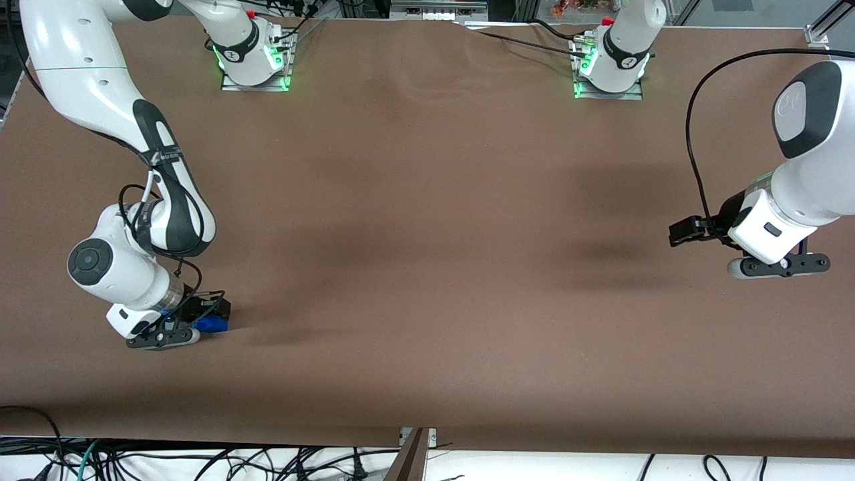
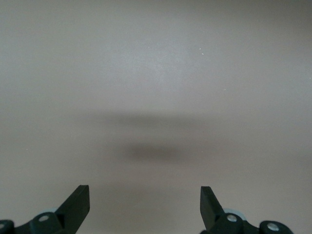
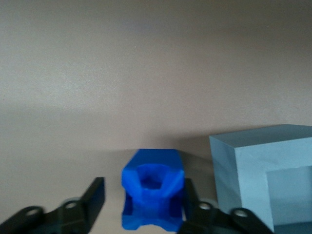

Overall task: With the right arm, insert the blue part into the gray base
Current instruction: 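Lower the right gripper and close it on the blue block, then lift the blue block and carry it over the gray base's hole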

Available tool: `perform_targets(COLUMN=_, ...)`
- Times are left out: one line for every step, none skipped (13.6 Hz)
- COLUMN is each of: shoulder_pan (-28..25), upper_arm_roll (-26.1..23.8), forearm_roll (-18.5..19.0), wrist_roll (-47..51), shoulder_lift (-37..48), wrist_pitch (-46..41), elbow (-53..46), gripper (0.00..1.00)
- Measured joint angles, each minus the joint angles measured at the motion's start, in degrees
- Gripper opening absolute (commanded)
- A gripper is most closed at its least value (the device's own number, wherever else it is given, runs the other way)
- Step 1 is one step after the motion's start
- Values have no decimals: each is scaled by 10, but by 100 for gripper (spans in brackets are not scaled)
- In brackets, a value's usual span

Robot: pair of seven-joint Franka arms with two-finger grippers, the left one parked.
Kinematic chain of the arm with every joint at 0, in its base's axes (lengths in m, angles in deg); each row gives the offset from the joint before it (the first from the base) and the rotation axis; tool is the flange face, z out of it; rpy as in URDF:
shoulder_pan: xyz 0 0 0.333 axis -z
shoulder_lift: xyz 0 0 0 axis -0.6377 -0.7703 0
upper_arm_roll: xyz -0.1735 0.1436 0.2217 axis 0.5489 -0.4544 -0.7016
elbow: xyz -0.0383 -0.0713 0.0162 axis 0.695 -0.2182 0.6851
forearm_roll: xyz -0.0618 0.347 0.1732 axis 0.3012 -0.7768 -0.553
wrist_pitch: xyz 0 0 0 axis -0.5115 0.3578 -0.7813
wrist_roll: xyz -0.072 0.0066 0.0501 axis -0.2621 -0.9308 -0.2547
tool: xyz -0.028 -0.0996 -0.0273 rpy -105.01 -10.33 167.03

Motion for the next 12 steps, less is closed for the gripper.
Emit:
perform_targets(shoulder_pan=0, upper_arm_roll=0, forearm_roll=0, wrist_roll=0, shoulder_lift=0, wrist_pitch=0, elbow=0, gripper=27)
perform_targets(shoulder_pan=0, upper_arm_roll=0, forearm_roll=0, wrist_roll=0, shoulder_lift=0, wrist_pitch=1, elbow=-1, gripper=27)
perform_targets(shoulder_pan=0, upper_arm_roll=0, forearm_roll=0, wrist_roll=0, shoulder_lift=1, wrist_pitch=1, elbow=-2, gripper=27)
perform_targets(shoulder_pan=0, upper_arm_roll=0, forearm_roll=0, wrist_roll=-3, shoulder_lift=2, wrist_pitch=1, elbow=-5, gripper=27)
perform_targets(shoulder_pan=0, upper_arm_roll=0, forearm_roll=0, wrist_roll=-10, shoulder_lift=5, wrist_pitch=0, elbow=-8, gripper=27)
perform_targets(shoulder_pan=0, upper_arm_roll=0, forearm_roll=1, wrist_roll=-22, shoulder_lift=13, wrist_pitch=-9, elbow=-13, gripper=27)
perform_targets(shoulder_pan=1, upper_arm_roll=1, forearm_roll=1, wrist_roll=-37, shoulder_lift=25, wrist_pitch=-30, elbow=-17, gripper=27)
perform_targets(shoulder_pan=2, upper_arm_roll=2, forearm_roll=1, wrist_roll=-51, shoulder_lift=41, wrist_pitch=-55, elbow=-24, gripper=27)
perform_targets(shoulder_pan=6, upper_arm_roll=4, forearm_roll=1, wrist_roll=-66, shoulder_lift=55, wrist_pitch=-84, elbow=-36, gripper=27)
perform_targets(shoulder_pan=11, upper_arm_roll=5, forearm_roll=1, wrist_roll=-85, shoulder_lift=67, wrist_pitch=-116, elbow=-52, gripper=27)
perform_targets(shoulder_pan=18, upper_arm_roll=5, forearm_roll=0, wrist_roll=-107, shoulder_lift=74, wrist_pitch=-141, elbow=-68, gripper=27)
perform_targets(shoulder_pan=27, upper_arm_roll=6, forearm_roll=0, wrist_roll=-130, shoulder_lift=77, wrist_pitch=-152, elbow=-79, gripper=27)
